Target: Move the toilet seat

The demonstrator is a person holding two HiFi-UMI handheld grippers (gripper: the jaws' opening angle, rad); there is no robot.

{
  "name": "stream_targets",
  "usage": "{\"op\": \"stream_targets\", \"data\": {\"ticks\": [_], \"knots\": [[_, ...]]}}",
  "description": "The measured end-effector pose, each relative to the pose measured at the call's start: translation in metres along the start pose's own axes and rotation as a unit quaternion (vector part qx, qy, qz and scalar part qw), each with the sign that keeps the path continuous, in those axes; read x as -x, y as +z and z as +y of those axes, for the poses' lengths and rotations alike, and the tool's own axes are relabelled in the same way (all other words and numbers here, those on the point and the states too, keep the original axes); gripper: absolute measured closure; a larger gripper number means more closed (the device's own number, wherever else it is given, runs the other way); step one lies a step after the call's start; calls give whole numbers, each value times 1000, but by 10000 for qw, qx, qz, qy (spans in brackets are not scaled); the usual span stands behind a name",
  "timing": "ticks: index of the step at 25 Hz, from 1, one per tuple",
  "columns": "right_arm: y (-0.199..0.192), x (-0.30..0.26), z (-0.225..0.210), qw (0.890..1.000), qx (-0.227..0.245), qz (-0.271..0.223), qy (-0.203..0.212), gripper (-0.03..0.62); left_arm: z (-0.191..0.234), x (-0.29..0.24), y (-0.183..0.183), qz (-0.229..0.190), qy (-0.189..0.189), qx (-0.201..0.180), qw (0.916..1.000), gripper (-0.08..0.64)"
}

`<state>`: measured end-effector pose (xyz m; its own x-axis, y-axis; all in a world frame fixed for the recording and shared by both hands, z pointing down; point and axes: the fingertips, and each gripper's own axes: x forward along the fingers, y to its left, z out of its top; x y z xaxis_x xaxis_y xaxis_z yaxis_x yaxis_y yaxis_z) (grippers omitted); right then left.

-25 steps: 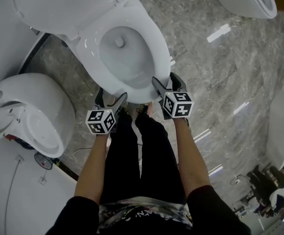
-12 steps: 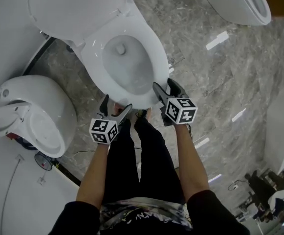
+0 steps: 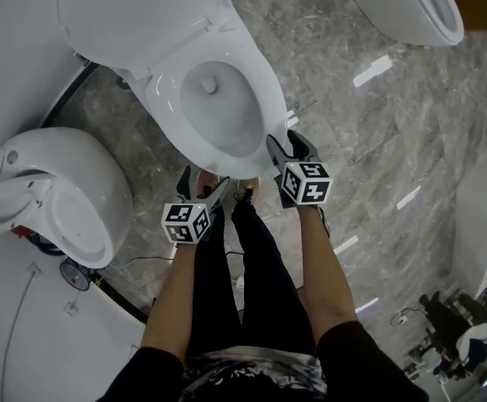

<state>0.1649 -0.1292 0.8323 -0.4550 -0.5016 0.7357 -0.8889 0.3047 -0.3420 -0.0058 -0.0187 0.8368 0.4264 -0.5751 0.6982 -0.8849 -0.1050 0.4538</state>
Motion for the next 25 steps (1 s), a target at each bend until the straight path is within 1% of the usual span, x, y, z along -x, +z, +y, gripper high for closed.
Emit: {"op": "stream_targets", "data": {"ticks": [2, 4, 6, 8, 11, 14, 16, 17, 20, 25], "knots": [[-27, -7, -24, 9994, -142, 292, -90, 329, 19, -7, -22, 210, 146, 157, 9995, 51], [-52, -14, -36, 9984, -194, 525, -77, 307, 32, -15, -47, 490, 218, 185, 9984, 51], [-69, -23, -40, 9977, -239, 640, -30, 302, 35, -26, -66, 709, 160, 188, 9972, 51], [-79, -30, -41, 9969, -386, 677, 53, 302, 32, -36, -75, 776, 73, 248, 9966, 51], [-85, -36, -35, 9947, -717, 660, 340, 296, 26, -48, -72, 626, 15, 482, 9969, 51], [-87, -39, -25, 9902, -1049, 656, 650, 288, 18, -58, -61, 455, 2, 626, 9970, 52], [-87, -38, -24, 9864, -1376, 583, 684, 296, 17, -60, -57, 367, 95, 884, 9954, 52], [-86, -37, -24, 9854, -1461, 563, 674, 295, 16, -60, -56, 335, 131, 988, 9945, 52], [-81, -32, -23, 9861, -1410, 571, 670, 299, 12, -56, -52, 295, 153, 1083, 9936, 52], [-67, -11, -17, 9880, -1205, 583, 766, 337, 2, -40, -40, 231, 92, 995, 9947, 52]]}}
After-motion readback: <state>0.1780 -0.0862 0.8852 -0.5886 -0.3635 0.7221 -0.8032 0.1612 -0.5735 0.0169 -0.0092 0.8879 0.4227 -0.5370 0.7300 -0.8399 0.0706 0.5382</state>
